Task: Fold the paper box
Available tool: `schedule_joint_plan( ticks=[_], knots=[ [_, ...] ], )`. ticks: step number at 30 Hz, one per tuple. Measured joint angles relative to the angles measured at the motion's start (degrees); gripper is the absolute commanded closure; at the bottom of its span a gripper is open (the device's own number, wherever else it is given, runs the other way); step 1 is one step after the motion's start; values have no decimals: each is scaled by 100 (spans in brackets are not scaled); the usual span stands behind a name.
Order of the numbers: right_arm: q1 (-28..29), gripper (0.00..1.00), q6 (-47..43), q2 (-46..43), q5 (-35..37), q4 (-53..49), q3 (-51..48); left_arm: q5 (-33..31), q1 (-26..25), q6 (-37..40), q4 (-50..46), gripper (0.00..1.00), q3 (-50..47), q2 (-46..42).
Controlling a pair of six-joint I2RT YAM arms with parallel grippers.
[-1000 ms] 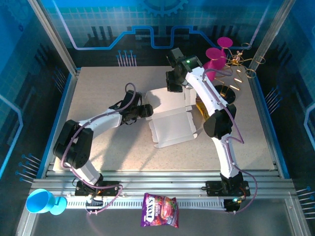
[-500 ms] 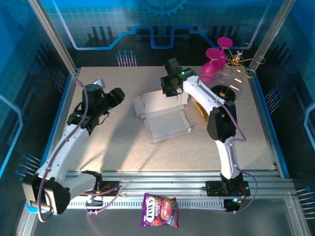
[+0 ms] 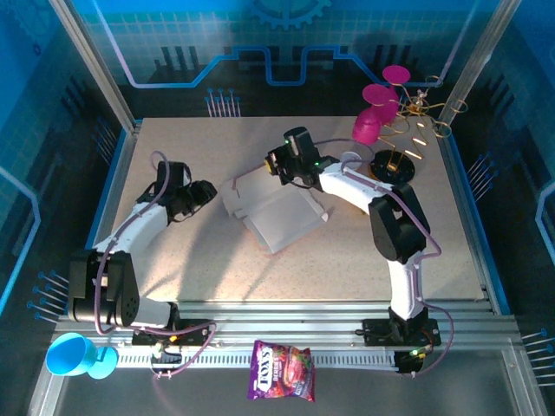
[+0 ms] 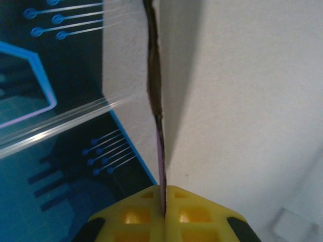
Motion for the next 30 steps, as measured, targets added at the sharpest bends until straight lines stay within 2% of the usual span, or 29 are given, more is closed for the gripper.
schedule_joint_plan(
  ticks=[3, 10, 20, 30],
  knots=[
    [-39, 100, -205, -94, -258, 584, -245, 105, -22, 184, 175, 67, -39, 2],
    [-181, 100, -518, -79, -817, 2188, -1051, 125, -133, 586, 310, 67, -125, 11],
    [-328, 100, -595, 651, -1344, 4538, -1451, -13, -459, 1036, 304, 73, -345, 140],
    [-535, 100, -566, 990, -1834, 5351, -1550, -280, -691, 1650, 402, 73, -457, 168]
  ],
)
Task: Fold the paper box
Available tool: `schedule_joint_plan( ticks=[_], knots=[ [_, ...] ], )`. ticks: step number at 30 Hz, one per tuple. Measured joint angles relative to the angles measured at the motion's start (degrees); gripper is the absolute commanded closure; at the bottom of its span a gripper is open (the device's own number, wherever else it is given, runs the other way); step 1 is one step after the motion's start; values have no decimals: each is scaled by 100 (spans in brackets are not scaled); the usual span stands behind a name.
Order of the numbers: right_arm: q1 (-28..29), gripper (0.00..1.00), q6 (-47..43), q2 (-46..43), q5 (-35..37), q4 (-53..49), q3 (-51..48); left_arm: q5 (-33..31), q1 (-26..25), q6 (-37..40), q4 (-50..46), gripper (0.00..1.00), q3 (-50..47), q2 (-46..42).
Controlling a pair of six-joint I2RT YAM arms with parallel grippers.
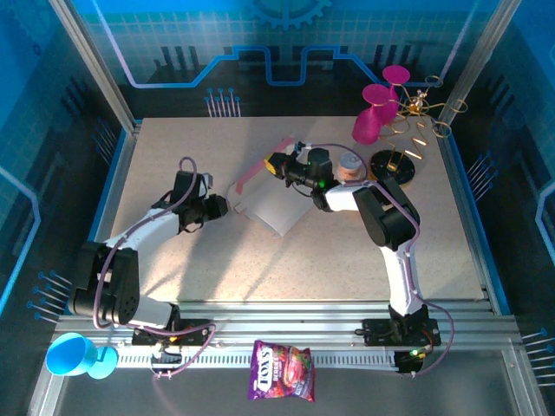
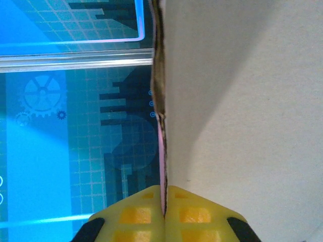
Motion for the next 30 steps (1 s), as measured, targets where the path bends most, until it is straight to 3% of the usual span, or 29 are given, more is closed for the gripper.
schedule_joint_plan(
  ticks=[10, 30],
  knots=[
    [-24, 100, 35, 72, -153, 39, 79, -166, -249, 472, 11, 71, 457, 640],
    [-68, 100, 210, 199, -313, 140, 225, -328, -793, 802, 114, 60, 514, 715]
  ],
)
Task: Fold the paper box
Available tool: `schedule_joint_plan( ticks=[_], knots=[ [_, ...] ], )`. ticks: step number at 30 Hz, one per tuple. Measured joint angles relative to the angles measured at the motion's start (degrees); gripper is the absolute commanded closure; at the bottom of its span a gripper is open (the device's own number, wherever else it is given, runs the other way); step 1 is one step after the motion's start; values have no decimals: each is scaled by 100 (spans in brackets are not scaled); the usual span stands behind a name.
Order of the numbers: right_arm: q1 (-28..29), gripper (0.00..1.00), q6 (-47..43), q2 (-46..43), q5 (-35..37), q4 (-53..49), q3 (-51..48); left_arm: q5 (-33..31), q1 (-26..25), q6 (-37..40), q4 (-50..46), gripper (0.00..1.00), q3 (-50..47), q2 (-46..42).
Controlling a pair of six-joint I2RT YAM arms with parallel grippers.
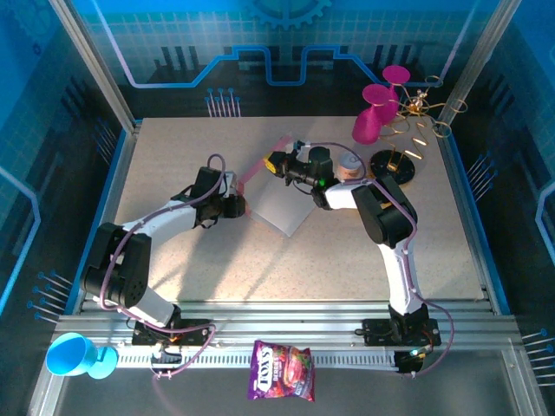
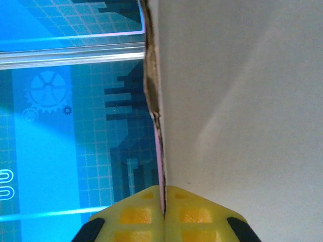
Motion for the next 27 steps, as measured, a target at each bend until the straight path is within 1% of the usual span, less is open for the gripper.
schedule_joint_plan(
  ticks=[5, 13, 18, 21, 27],
  knots=[
    [-24, 100, 44, 42, -129, 157, 0, -2, -131, 111, 28, 59, 61, 114],
    [-92, 100, 149, 140, -254, 459, -61, -4, -186, 227, 44, 62, 219, 247],
    [-111, 100, 201, 197, -275, 560, -61, -17, -254, 376, 28, 60, 374, 328],
    [-111, 100, 236, 203, -275, 592, -61, -129, -315, 415, 11, 58, 501, 409],
    [-111, 100, 258, 245, -273, 632, -59, -396, -372, 409, -85, 58, 684, 614]
  ],
)
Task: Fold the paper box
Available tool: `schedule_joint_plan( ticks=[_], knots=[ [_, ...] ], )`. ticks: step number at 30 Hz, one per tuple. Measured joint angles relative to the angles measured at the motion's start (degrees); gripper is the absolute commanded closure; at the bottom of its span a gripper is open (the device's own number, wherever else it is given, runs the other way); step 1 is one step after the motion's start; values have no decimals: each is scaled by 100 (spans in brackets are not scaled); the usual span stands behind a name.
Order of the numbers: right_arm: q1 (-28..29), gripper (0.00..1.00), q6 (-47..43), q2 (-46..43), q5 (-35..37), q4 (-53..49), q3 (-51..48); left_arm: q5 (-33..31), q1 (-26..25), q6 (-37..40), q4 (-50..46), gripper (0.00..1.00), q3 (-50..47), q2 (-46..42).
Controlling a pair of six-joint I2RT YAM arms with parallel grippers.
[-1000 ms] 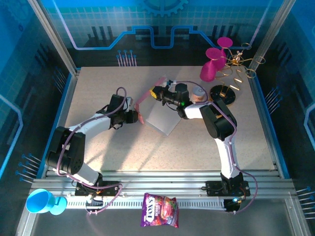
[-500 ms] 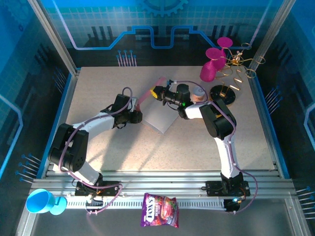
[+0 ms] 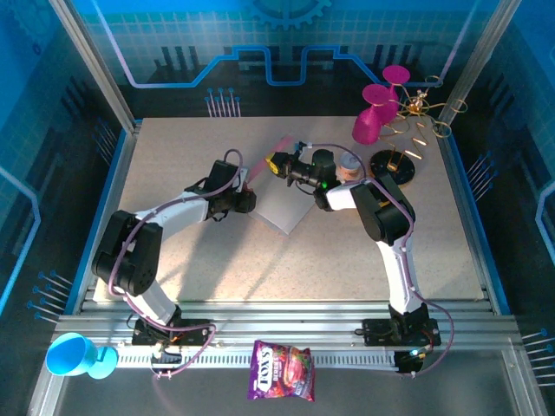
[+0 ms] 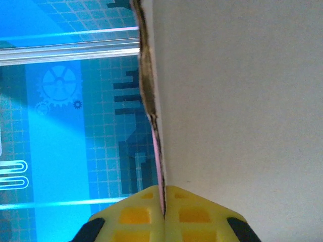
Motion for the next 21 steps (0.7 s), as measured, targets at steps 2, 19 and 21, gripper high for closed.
schedule_joint_plan(
  ticks=[2, 19, 21],
  knots=[
    [0, 100, 7, 22, 2, -2, 0, -94, -22, -13, -15, 57, 35, 50],
    [-7, 100, 131, 35, 68, 44, 15, -728, -232, -352, 17, 63, 210, 229],
    [-7, 100, 138, 46, 116, 55, 15, -787, -232, -413, 55, 64, 223, 260]
  ],
)
